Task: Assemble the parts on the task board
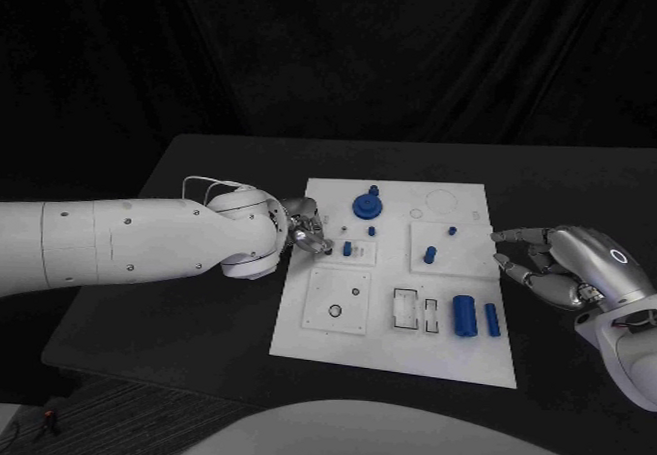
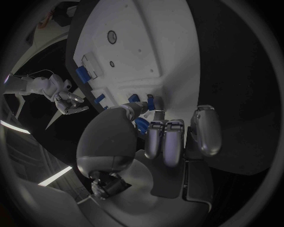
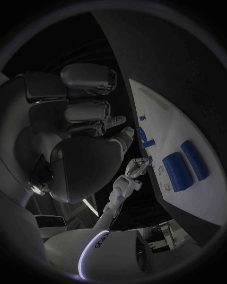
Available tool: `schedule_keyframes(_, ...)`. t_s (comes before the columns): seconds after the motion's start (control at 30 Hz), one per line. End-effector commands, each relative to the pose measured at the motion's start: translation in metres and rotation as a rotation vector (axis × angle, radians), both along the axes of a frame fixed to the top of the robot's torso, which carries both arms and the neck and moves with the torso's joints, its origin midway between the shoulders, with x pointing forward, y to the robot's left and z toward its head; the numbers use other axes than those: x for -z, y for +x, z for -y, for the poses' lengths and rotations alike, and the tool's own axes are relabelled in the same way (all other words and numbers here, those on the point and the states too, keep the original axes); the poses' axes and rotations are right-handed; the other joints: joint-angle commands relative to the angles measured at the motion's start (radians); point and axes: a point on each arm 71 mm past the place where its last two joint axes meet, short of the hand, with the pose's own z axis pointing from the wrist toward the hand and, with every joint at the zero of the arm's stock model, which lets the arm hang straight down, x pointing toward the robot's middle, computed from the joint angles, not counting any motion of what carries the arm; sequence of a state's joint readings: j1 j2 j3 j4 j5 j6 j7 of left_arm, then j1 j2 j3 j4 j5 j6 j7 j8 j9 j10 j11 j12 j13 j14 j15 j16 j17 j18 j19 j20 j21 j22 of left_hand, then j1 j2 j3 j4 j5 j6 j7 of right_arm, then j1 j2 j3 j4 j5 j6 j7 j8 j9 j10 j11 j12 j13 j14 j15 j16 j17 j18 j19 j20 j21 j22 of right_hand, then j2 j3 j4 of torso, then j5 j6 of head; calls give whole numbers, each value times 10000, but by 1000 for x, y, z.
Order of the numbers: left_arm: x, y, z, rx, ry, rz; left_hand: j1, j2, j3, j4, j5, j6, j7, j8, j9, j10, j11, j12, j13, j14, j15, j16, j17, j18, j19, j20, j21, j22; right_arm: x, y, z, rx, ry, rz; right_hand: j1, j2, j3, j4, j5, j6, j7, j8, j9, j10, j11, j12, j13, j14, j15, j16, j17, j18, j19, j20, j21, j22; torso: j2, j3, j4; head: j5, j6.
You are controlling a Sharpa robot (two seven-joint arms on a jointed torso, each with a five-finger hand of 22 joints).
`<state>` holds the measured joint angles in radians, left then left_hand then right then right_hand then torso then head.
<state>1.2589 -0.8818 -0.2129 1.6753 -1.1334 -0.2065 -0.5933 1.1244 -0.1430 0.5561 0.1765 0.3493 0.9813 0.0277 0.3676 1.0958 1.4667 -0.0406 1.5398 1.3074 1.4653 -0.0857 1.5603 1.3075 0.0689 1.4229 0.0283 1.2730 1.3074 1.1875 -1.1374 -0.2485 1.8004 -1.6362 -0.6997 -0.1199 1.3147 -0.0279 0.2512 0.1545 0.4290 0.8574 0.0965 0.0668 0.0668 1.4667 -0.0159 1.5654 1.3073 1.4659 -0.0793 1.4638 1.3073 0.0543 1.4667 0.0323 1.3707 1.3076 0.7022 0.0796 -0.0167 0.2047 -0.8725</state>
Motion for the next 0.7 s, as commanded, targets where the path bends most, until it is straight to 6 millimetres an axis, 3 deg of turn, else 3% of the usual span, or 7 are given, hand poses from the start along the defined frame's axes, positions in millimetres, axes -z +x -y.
schedule_keyframes(0.03,5,-4,-1,175,188,-371,-98,19,-47,-34,-53,-20,-34,-10,10,763,-3,-62,2360,914,-9,-56,2345,14,-25,-20,-69,1692,1,0,1,146,25,2,86,-15,45,-5,65,70,-6,-5,5,1041,80,54,2635,759,55,-34,1035,-90,237,42,13,2035,2,5,-4,8,-2)
schedule_keyframes(0.23,6,-5,-1,177,150,-534,-84,58,-67,-72,-82,-43,-26,-29,4,721,2,-115,2321,889,-2,-83,2299,23,-55,-14,-119,1679,1,-1,2,162,22,-4,86,-15,45,-5,65,70,-6,-5,5,1041,80,54,2635,759,55,-34,1035,-90,237,42,13,2035,-10,6,-2,-1,-2)
schedule_keyframes(0.3,6,-5,0,196,118,-552,-157,133,-164,-48,-318,-71,2,-58,-8,702,27,-137,2307,873,18,-99,2272,25,-77,4,-147,1677,1,-1,1,155,23,-7,86,-15,45,-5,65,70,-6,-5,5,1041,80,54,2635,759,55,-34,1035,-90,237,42,13,2035,-10,3,-2,-2,-2)
schedule_keyframes(0.4,6,-5,0,206,36,-581,-687,276,-774,353,-1408,-93,103,-143,-68,668,112,-173,2280,850,96,-121,2235,30,-124,68,-216,1666,1,-1,1,146,23,-10,86,-15,45,-5,65,70,-6,-5,5,1041,80,54,2635,759,55,-34,1035,-90,237,42,13,2035,-5,2,-4,-1,-2)
schedule_keyframes(0.53,7,-4,0,182,-72,-667,-1361,369,-1875,989,-1919,-322,263,-534,-390,648,243,-187,2270,832,206,-134,2211,33,-156,153,-257,1661,1,0,1,148,16,-18,86,-15,45,-5,65,70,-6,-5,5,1041,80,54,2635,759,55,-34,1035,-90,237,42,13,2035,-4,6,-5,-2,-2)
schedule_keyframes(0.57,8,-4,-1,166,-75,-699,-1761,590,-2573,1127,-2518,-406,345,-833,-730,632,324,-196,2262,814,263,-148,2183,37,-177,236,-286,1655,1,0,1,146,9,-25,86,-15,45,-5,65,70,-6,-5,5,1041,80,54,2635,759,55,-34,1035,-90,237,42,13,2035,-3,6,-4,5,-2)
schedule_keyframes(0.7,8,-3,-2,111,-92,-713,-2444,1023,-3640,1162,-2695,-366,411,-1109,-1178,597,394,-224,2239,795,336,-160,2157,58,-212,304,-335,1642,2,0,1,133,1,-35,86,-15,45,-5,65,70,-6,-5,5,1041,80,54,2635,759,55,-34,1035,-90,237,42,13,2035,3,3,-3,8,-2)
